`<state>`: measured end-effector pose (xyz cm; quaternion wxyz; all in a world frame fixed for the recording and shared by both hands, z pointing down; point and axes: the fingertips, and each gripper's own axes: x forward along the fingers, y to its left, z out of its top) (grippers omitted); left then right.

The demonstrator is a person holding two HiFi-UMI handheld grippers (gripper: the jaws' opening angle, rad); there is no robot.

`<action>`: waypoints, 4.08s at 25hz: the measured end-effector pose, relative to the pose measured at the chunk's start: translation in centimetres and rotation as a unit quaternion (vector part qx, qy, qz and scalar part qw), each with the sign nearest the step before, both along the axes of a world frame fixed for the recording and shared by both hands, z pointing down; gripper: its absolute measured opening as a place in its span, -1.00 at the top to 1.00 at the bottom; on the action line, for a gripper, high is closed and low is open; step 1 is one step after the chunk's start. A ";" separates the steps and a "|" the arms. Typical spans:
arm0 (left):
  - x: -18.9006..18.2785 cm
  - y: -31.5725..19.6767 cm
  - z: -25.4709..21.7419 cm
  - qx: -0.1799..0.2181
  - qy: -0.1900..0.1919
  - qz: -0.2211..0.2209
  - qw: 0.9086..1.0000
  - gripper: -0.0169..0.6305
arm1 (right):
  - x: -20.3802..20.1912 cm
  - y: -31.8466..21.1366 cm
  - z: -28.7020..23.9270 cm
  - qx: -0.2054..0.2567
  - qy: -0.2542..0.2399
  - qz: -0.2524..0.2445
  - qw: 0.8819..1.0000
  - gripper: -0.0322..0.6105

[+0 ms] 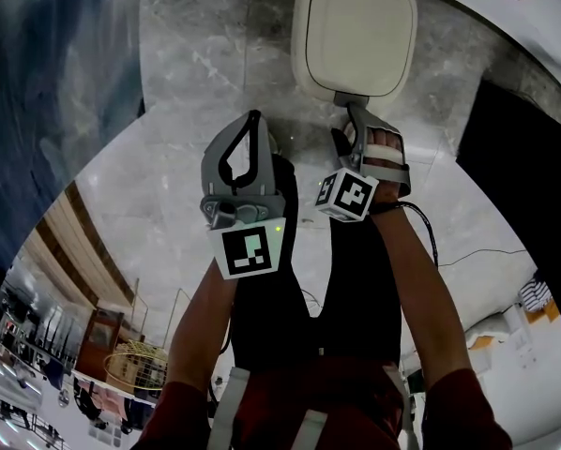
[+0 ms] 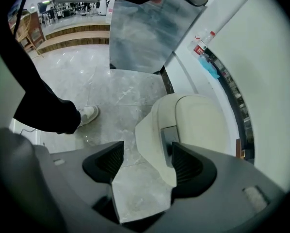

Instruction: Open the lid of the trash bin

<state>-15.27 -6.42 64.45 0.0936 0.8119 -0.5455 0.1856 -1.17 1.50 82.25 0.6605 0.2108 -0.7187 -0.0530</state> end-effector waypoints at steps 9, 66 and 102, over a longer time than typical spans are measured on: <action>0.1 -0.1 0.3 -0.004 -0.005 0.007 1.000 0.93 | -0.2 0.1 0.2 0.008 -0.002 -0.002 1.000 -0.02; 6.0 0.0 -20.0 0.077 -0.038 0.049 0.995 0.93 | 5.6 3.7 -13.7 -0.036 -0.081 0.095 0.991 0.03; 2.2 0.0 -53.8 0.256 0.048 -0.078 0.962 0.93 | 7.9 -10.5 -68.9 0.360 -0.484 0.189 0.775 0.04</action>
